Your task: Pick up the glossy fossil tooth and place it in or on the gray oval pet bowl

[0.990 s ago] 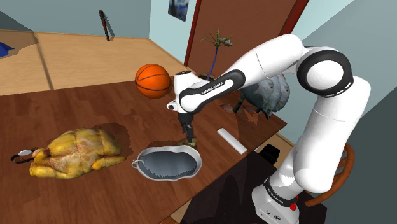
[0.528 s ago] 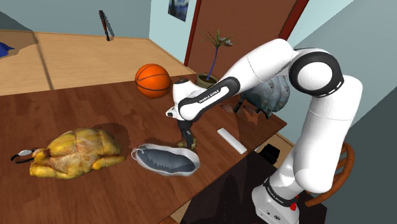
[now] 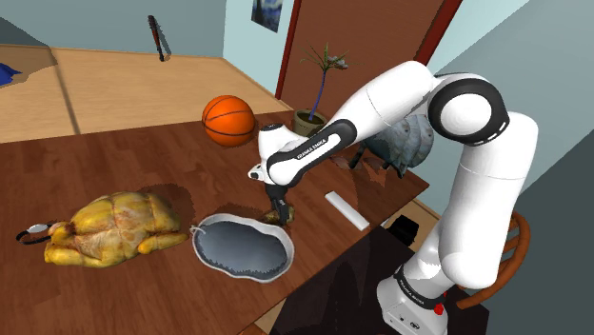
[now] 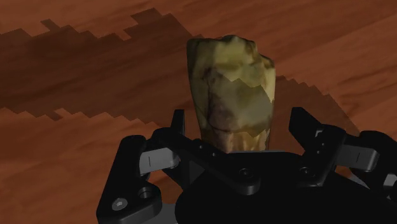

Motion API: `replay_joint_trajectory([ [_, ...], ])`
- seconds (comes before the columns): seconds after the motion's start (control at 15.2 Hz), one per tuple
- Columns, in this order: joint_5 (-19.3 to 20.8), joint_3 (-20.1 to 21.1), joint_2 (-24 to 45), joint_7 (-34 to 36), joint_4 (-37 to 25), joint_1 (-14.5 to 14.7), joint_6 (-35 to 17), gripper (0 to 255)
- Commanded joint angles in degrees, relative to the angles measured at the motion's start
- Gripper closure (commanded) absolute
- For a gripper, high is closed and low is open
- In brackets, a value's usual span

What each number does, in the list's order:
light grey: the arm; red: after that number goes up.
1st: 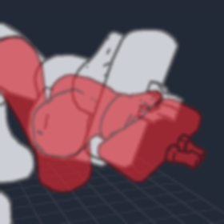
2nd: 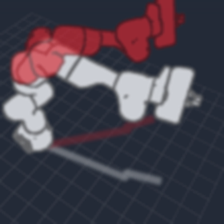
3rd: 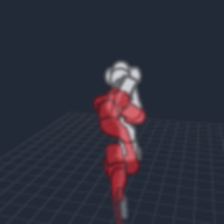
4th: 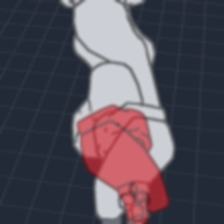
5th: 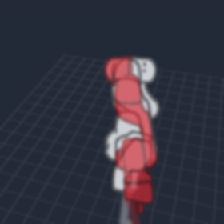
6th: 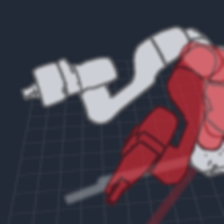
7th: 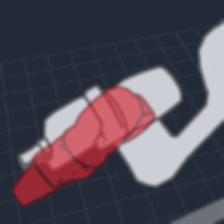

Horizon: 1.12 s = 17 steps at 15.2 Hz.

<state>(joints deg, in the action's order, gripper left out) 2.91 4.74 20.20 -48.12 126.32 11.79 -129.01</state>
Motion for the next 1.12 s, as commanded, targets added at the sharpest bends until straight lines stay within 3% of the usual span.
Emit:
replay_joint_trajectory([
  [0.0, 0.00, 0.00, 0.01, 0.00, 0.00, 0.00, -0.01, 0],
  [0.07, 0.00, 0.00, 0.01, 0.00, 0.00, 0.00, -0.01, 255],
  [0.66, 0.00, 0.00, 0.01, 0.00, 0.00, 0.00, -0.01, 255],
  [1.06, -0.49, 0.22, -3.80, -0.35, -0.14, -0.14, 3.91, 255],
])
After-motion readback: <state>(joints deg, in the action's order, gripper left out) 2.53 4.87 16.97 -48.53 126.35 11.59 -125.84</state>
